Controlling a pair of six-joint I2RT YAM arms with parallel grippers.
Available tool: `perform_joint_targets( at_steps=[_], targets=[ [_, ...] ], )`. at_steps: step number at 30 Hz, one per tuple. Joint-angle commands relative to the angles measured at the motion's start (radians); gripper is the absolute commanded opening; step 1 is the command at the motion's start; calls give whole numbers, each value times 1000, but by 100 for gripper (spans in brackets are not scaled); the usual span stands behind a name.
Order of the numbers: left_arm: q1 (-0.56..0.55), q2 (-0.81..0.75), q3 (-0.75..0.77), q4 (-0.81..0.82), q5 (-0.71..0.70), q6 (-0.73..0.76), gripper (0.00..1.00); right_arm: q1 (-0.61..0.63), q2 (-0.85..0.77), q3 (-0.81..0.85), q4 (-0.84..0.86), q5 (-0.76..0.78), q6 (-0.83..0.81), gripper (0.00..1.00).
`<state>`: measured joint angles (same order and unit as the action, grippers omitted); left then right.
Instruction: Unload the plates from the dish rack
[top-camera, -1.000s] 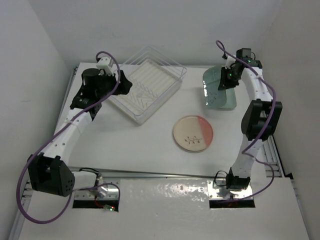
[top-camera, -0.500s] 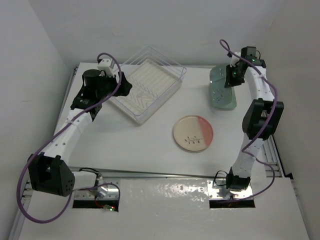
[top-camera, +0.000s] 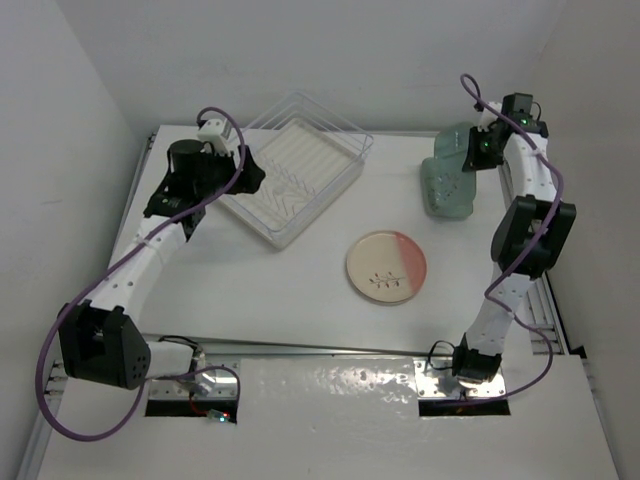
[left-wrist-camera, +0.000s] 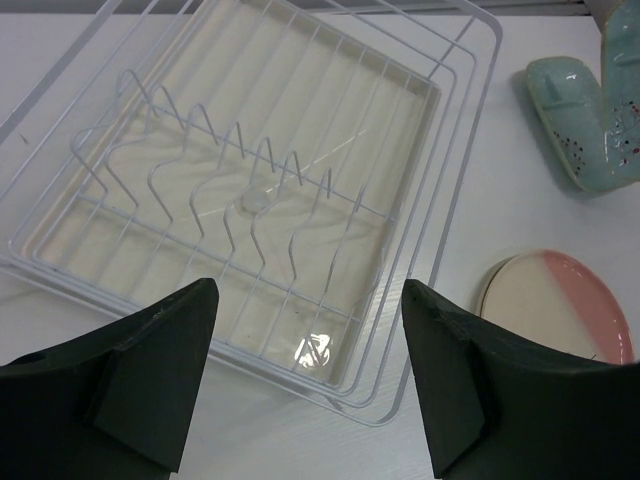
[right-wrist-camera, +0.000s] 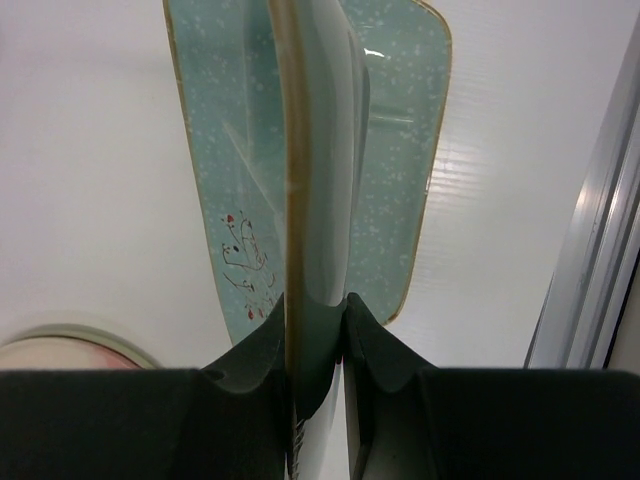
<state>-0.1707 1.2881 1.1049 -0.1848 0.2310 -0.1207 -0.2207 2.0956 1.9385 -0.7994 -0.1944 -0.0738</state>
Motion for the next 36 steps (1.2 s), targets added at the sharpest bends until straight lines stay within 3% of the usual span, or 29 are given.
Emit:
perform_joint_targets(
  at_steps=[1, 21, 36],
  targets=[
    [-4, 4, 1, 21, 19, 0, 72, -17, 15, 62, 85, -94, 3, 0],
    [-4, -10, -4, -39, -4, 1, 72, -11, 124, 96, 111, -132, -24, 0],
    [-4, -10, -22, -28, -10, -8, 72, -16, 121, -33, 198, -174, 193, 0]
  ],
)
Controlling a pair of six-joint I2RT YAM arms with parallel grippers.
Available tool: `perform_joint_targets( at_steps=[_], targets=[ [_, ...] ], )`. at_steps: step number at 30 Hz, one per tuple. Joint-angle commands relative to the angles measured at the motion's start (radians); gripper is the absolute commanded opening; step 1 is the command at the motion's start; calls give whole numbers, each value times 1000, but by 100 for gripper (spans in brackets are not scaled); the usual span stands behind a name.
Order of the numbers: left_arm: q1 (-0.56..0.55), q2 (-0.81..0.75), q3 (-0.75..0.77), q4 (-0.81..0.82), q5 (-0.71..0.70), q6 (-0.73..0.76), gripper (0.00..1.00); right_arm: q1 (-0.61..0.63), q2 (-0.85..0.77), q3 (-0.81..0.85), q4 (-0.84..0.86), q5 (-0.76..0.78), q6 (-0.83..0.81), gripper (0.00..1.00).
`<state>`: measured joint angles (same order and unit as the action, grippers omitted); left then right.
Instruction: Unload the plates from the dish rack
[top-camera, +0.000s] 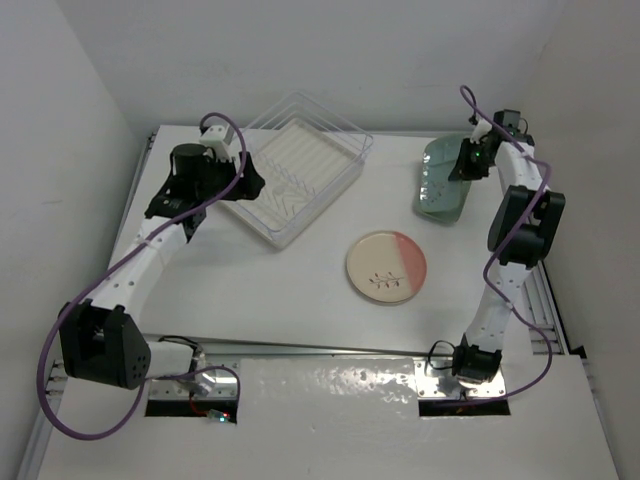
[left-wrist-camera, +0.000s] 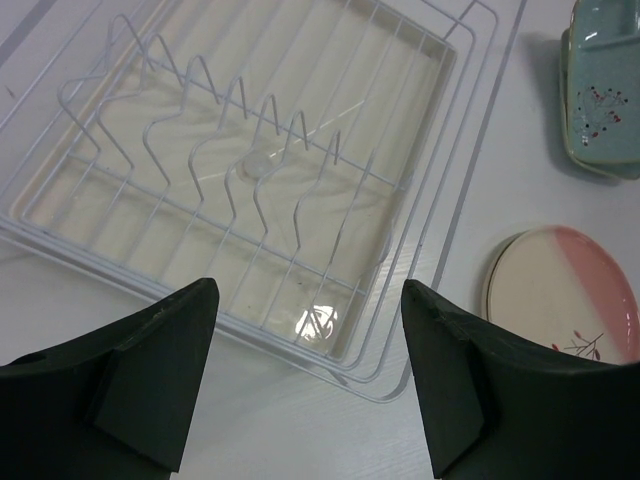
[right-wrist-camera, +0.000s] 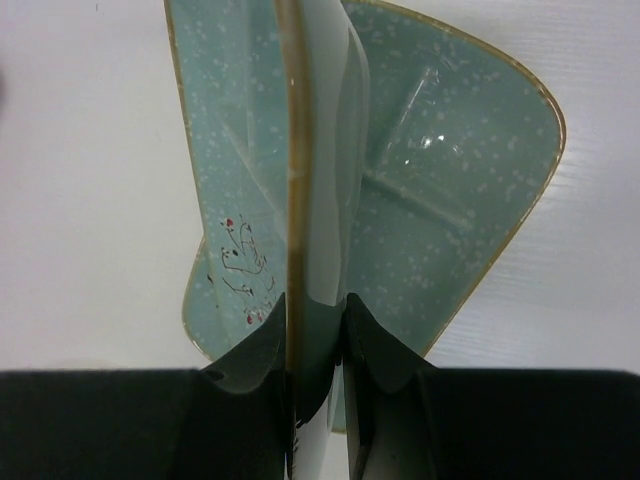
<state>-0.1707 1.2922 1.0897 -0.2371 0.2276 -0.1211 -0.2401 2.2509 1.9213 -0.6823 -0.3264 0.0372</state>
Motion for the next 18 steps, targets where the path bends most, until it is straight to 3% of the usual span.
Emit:
perform_joint_targets(
  at_steps=[1, 18],
  targets=[
    [-4, -13, -10, 27, -7, -8, 72, 4, -43, -33, 101, -39, 104, 0],
    [-4, -28, -45, 48, 6, 1, 72, 4, -301, -487, 614, 15, 598, 0]
  ],
)
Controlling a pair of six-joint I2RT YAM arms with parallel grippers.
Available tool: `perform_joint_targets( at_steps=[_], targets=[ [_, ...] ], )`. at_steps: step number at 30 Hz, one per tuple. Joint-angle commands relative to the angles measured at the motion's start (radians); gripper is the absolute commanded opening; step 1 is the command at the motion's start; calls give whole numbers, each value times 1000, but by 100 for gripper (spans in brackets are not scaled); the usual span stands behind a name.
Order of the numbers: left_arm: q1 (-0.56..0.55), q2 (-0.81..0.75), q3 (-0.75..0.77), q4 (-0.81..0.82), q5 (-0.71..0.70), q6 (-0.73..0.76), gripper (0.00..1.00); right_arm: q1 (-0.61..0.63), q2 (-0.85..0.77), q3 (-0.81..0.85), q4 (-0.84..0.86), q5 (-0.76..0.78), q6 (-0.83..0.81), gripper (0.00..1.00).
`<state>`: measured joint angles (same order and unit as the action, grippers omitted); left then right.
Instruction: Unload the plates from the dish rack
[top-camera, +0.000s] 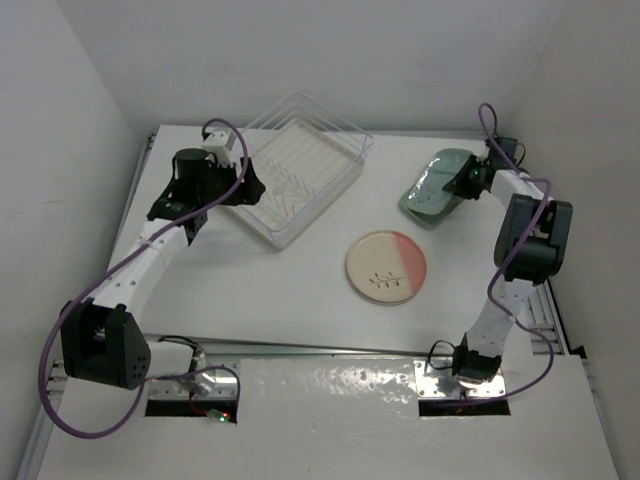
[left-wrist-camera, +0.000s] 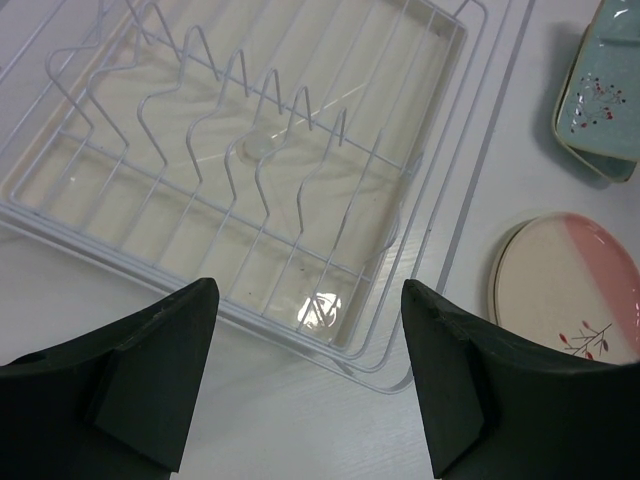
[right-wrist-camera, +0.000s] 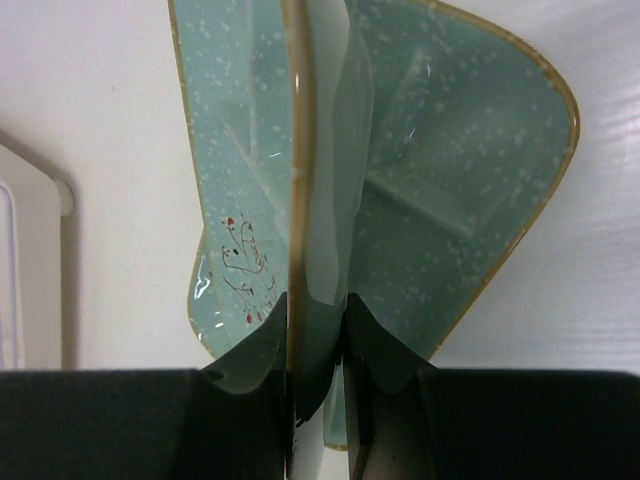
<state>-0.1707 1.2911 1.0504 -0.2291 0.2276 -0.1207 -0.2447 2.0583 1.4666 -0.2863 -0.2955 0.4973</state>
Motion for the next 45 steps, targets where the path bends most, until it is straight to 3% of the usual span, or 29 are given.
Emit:
perform_joint_targets(
  at_steps=[1, 22, 37, 45],
  targets=[
    [-4, -29, -6, 42, 6, 1, 72, 8, -118, -75, 243, -11, 156, 0],
    [-4, -62, -43, 63, 3, 3, 71, 10, -199, -250, 486, 10, 507, 0],
    [-4, -90, -64, 91, 3, 4, 71, 10, -224, -331, 524, 10, 575, 0],
    [-4, -107, -82, 96, -16, 4, 71, 8, -201, -313, 461, 32, 506, 0]
  ],
)
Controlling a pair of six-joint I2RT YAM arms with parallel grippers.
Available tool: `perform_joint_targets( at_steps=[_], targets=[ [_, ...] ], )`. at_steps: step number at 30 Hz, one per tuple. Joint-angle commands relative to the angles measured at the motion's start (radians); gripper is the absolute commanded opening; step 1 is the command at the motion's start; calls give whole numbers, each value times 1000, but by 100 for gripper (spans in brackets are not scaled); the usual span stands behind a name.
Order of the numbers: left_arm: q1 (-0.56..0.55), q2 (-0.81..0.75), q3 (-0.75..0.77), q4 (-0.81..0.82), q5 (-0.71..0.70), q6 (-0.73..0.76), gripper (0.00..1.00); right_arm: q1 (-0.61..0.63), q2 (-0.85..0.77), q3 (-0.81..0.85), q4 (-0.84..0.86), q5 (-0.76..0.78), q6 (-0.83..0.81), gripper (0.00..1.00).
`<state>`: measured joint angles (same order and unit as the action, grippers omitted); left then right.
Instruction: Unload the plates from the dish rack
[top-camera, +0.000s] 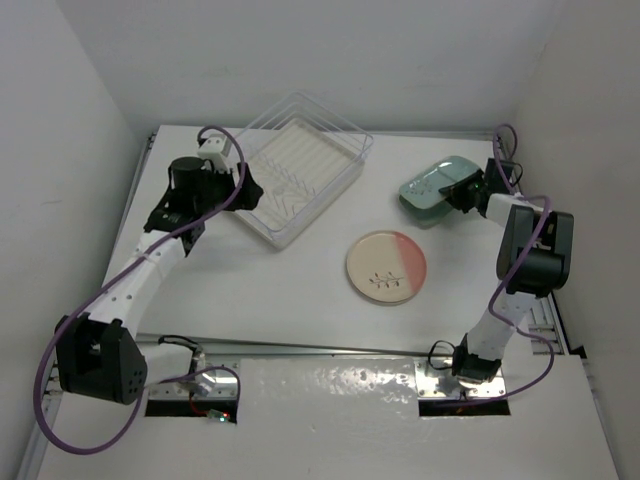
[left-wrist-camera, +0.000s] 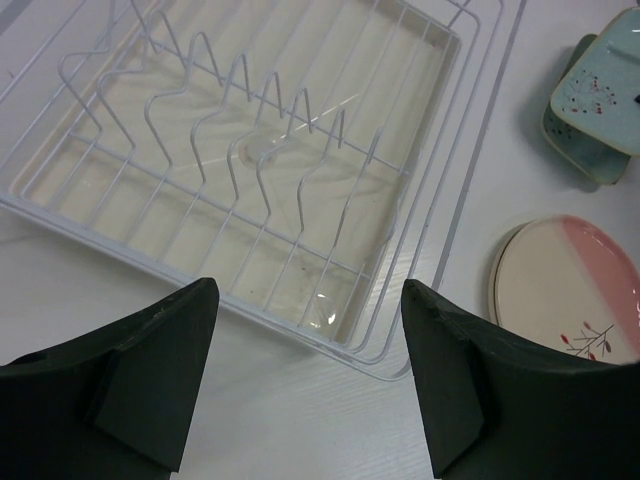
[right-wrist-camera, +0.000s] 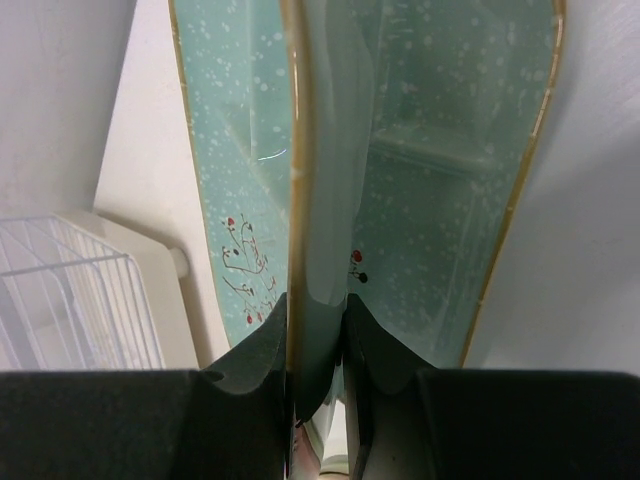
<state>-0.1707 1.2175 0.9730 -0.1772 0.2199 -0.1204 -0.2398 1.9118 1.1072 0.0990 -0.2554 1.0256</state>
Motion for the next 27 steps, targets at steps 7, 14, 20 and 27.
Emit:
perform_joint_targets(
  at_steps=[7, 14, 20, 27],
  targets=[
    [-6, -44, -7, 42, -27, 16, 72, 4, -22, 65, 24, -19, -47, 6],
    [-4, -46, -8, 47, -25, 11, 71, 4, 1, 69, 19, -50, -44, 27],
    [-4, -53, -8, 47, -36, 21, 72, 5, 10, 75, -48, -24, -90, 47],
    [-4, -52, -8, 54, -30, 19, 71, 5, -2, 109, -163, 2, -124, 59]
  ],
)
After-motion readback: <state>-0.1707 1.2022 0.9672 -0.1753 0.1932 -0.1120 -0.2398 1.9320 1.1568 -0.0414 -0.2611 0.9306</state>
